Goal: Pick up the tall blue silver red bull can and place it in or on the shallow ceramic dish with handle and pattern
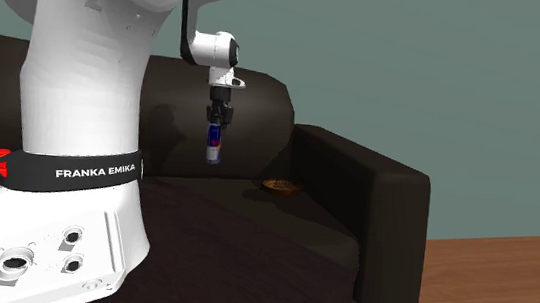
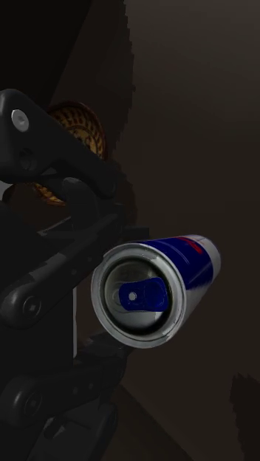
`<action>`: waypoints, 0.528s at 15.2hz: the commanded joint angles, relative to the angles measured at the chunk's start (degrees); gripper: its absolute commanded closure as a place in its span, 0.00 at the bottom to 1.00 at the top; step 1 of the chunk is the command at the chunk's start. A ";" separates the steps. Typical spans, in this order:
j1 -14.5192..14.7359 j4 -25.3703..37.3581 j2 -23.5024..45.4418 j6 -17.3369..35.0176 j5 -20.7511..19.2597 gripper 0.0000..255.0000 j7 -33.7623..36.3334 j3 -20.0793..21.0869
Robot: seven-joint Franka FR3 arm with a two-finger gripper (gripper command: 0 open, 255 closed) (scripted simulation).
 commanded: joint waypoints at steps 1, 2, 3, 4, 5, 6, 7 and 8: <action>-1.52 1.58 0.47 -1.01 0.22 1.00 -2.50 -0.52; -2.16 2.76 0.99 -1.65 0.23 1.00 -3.67 -0.84; -2.78 4.01 1.56 -2.32 0.22 1.00 -4.83 -1.16; -3.36 5.34 2.18 -3.01 0.20 1.00 -5.97 -1.48; -3.92 6.75 2.84 -3.74 0.17 1.00 -7.09 -1.81; -4.44 8.23 3.56 -4.50 0.13 1.00 -8.19 -2.13; -4.94 9.80 4.32 -5.29 0.08 1.00 -9.28 -2.46; -5.40 11.46 5.14 -6.12 0.02 1.00 -10.36 -2.79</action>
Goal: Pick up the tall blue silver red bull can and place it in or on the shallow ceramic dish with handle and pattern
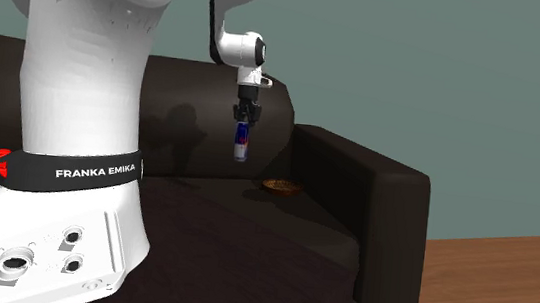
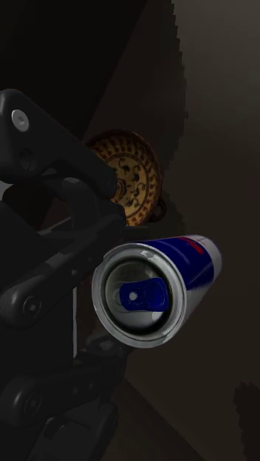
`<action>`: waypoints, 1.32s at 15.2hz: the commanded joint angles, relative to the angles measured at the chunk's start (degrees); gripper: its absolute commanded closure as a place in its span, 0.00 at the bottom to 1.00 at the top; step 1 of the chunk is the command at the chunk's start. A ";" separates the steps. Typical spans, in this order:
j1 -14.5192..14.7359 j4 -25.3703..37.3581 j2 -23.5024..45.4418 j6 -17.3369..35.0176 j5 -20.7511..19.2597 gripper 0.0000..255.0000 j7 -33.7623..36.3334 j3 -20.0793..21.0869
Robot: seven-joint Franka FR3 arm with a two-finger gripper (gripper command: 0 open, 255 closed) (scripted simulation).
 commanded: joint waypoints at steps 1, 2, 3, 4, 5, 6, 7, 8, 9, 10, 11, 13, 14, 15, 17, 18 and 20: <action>-0.86 3.74 1.86 -1.86 -0.19 1.00 -2.25 -0.70; -1.26 5.58 2.79 -2.76 -0.27 1.00 -3.30 -1.03; -1.62 7.53 3.77 -3.70 -0.35 1.00 -4.34 -1.36; -1.95 9.59 4.82 -4.69 -0.43 1.00 -5.37 -1.68; -2.25 11.76 5.93 -5.73 -0.53 1.00 -6.40 -2.01; -2.50 14.07 7.11 -6.83 -0.62 1.00 -7.42 -2.33; -2.71 16.51 8.36 -7.98 -0.73 1.00 -8.44 -2.65; -2.88 19.11 9.70 -9.20 -0.83 1.00 -9.46 -2.98; -2.99 21.90 11.13 -10.49 -0.94 1.00 -10.49 -3.31; -3.06 24.89 12.68 -11.88 -1.06 1.00 -11.52 -3.65; -3.05 28.13 14.35 -13.37 -1.17 1.00 -12.58 -4.00; -2.81 35.51 18.15 -16.73 -1.43 1.00 -14.72 -4.70; -2.84 35.10 18.37 -16.12 -1.50 1.00 -14.66 -4.76; -2.87 34.71 18.60 -15.52 -1.59 1.00 -14.60 -4.81; -2.91 33.97 19.08 -14.32 -1.76 1.00 -14.47 -4.94; -2.92 33.64 19.35 -13.75 -1.85 1.00 -14.41 -5.01; -2.93 33.07 19.92 -12.63 -2.03 1.00 -14.29 -5.15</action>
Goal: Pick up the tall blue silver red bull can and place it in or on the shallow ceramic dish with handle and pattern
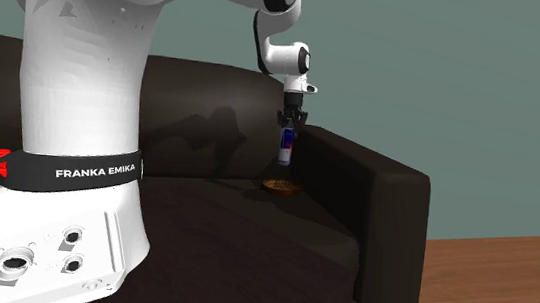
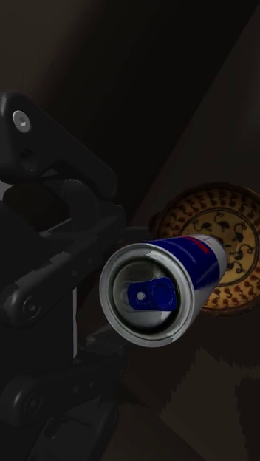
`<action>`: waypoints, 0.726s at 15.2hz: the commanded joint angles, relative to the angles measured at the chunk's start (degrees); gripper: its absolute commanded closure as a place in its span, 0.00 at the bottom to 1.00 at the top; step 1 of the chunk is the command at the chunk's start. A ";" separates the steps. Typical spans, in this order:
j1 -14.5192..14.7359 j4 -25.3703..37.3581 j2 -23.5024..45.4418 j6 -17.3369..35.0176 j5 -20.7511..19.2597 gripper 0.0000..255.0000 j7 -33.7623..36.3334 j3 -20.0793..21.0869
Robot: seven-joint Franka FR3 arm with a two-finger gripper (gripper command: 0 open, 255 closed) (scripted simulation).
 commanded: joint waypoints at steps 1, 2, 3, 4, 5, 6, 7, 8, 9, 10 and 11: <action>-0.01 -0.47 0.62 1.13 -0.19 1.00 0.08 -0.15; -0.01 -0.71 0.94 1.67 -0.29 1.00 0.14 -0.23; 0.01 -0.92 1.26 2.20 -0.39 1.00 0.19 -0.31; 0.02 -1.12 1.60 2.72 -0.49 1.00 0.25 -0.39; 0.04 -1.30 1.95 3.24 -0.59 1.00 0.30 -0.47; 0.06 -1.45 2.31 3.74 -0.69 1.00 0.35 -0.56; 0.09 -1.59 2.68 4.24 -0.79 1.00 0.41 -0.64; 0.12 -1.71 3.06 4.73 -0.89 1.00 0.46 -0.73; 0.15 -1.84 3.43 5.23 -0.99 1.00 0.51 -0.82; 0.19 -1.92 3.83 5.70 -1.09 1.00 0.55 -0.91; 0.23 -1.98 4.24 6.17 -1.19 1.00 0.60 -1.01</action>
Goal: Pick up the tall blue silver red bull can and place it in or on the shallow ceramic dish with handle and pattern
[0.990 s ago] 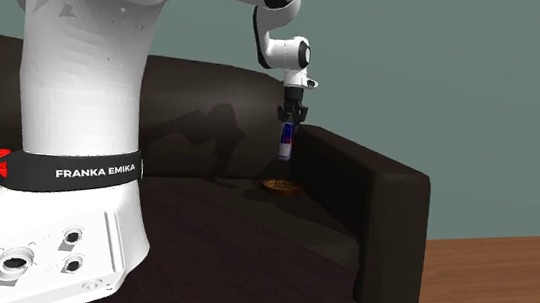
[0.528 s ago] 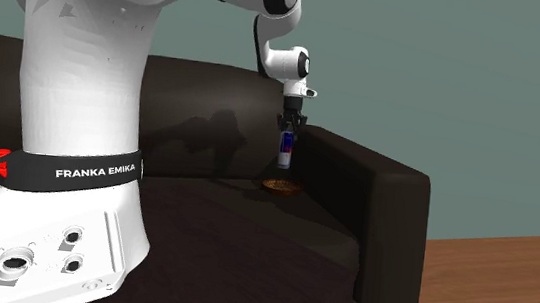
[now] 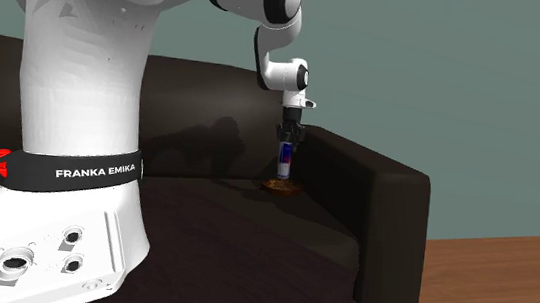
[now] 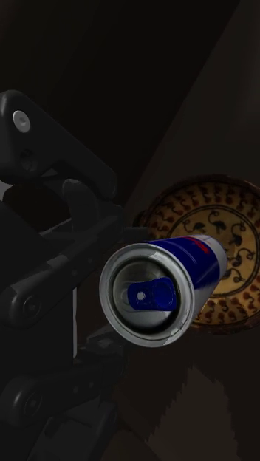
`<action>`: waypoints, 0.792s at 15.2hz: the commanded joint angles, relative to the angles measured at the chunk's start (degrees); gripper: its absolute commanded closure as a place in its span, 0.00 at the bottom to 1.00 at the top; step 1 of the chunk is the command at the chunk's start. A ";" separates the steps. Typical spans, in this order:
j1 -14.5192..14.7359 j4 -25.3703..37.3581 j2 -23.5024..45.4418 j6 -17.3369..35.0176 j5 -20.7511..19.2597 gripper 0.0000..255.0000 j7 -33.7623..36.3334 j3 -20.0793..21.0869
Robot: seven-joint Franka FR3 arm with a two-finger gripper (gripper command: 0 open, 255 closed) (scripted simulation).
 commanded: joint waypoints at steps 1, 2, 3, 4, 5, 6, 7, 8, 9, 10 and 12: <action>0.06 -0.39 0.67 1.08 -0.21 1.00 0.16 -0.18; 0.11 -0.41 1.10 1.53 -0.31 1.00 0.21 -0.27; 0.16 -0.42 1.54 1.98 -0.41 1.00 0.25 -0.37; 0.20 -0.44 1.89 2.34 -0.49 1.00 0.28 -0.45; 0.20 -0.42 1.90 2.34 -0.49 1.00 0.28 -0.45; 0.20 -0.41 1.91 2.33 -0.49 1.00 0.28 -0.45; 0.20 -0.41 1.91 2.33 -0.49 1.00 0.28 -0.45; 0.20 -0.41 1.91 2.33 -0.49 1.00 0.28 -0.45; 0.20 -0.41 1.91 2.33 -0.49 1.00 0.28 -0.45; 0.20 -0.41 1.91 2.33 -0.49 1.00 0.28 -0.45; 0.20 -0.41 1.91 2.33 -0.49 1.00 0.28 -0.45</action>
